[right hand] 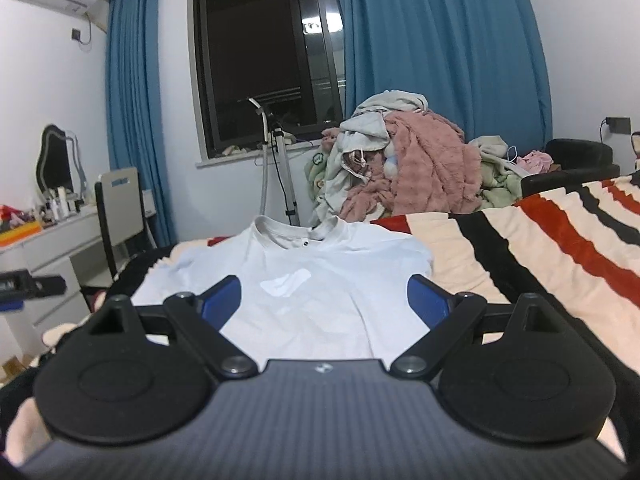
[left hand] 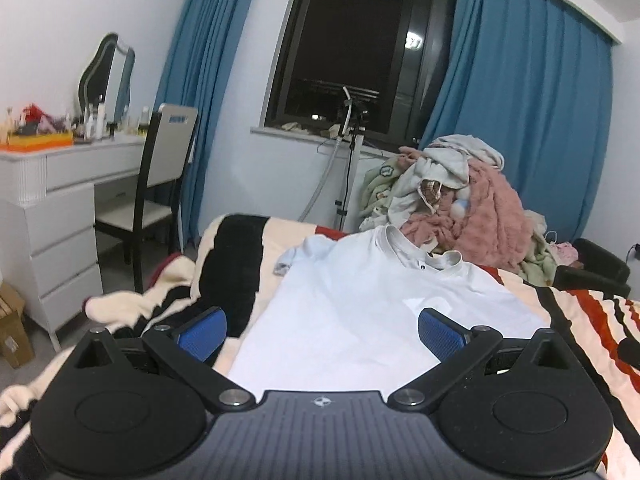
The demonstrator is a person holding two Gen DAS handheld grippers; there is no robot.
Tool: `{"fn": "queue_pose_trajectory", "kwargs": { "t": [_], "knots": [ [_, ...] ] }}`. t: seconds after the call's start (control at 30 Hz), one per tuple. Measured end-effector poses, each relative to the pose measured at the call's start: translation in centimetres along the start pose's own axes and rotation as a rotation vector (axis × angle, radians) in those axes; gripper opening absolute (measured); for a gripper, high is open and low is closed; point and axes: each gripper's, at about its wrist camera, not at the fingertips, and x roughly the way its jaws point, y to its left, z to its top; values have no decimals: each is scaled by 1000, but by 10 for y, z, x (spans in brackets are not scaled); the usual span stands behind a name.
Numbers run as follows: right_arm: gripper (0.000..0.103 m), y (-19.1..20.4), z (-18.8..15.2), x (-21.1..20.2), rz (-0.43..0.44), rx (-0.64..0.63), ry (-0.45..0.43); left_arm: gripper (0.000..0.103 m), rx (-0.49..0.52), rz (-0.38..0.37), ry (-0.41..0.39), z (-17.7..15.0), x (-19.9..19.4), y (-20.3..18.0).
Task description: Fold clothes
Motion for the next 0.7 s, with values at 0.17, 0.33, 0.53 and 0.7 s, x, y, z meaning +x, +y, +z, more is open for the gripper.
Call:
{"fn": "queue_pose_trajectory", "kwargs": {
  "t": [0.17, 0.33, 0.53, 0.7],
  "knots": [
    [91, -4, -2, -3, -43, 27, -35, 103, -6, 31, 44, -2, 20, -7],
    [91, -12, 18, 14, -89, 61, -49, 103, 34, 41, 65, -5, 35, -17],
    [91, -33, 68, 56, -118, 129, -11, 102, 57, 16, 146, -7, 83, -18],
    [91, -47, 46, 71, -44, 189, -37, 97, 97, 63, 184, 3, 156, -9]
  ]
}}
